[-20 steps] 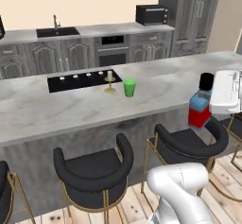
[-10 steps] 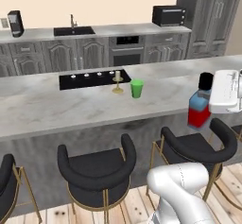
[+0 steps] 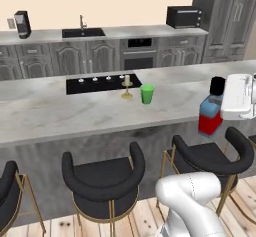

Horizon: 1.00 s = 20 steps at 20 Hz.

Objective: Open the cabinet directly in front. Then move the liquor and the cup to the dining counter with the candle on it.

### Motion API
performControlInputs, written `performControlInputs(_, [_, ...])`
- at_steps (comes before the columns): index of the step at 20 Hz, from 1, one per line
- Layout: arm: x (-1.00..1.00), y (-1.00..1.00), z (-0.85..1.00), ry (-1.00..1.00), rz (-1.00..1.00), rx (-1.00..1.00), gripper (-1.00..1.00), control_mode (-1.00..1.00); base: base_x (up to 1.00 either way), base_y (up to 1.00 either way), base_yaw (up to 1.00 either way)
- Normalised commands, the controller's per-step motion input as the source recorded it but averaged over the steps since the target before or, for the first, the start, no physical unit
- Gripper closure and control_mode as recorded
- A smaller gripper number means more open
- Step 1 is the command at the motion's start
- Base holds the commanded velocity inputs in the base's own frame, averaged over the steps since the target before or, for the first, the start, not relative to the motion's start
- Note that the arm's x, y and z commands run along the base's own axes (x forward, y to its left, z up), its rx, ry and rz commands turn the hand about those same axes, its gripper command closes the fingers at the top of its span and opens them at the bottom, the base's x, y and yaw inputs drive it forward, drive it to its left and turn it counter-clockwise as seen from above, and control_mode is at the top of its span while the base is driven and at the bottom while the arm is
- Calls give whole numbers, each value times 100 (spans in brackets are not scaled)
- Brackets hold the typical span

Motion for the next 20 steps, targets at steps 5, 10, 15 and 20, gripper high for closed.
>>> performControlInputs(5, [0,0,0,0,0,0,100,100,70,-97,0])
performControlInputs(10, [0,0,0,0,0,0,100,100,38,-100,0])
performControlInputs(15, [0,0,0,0,0,0,100,100,31,-95,-2])
performControlInputs(20, [0,0,0,0,0,0,100,100,84,-14,-3])
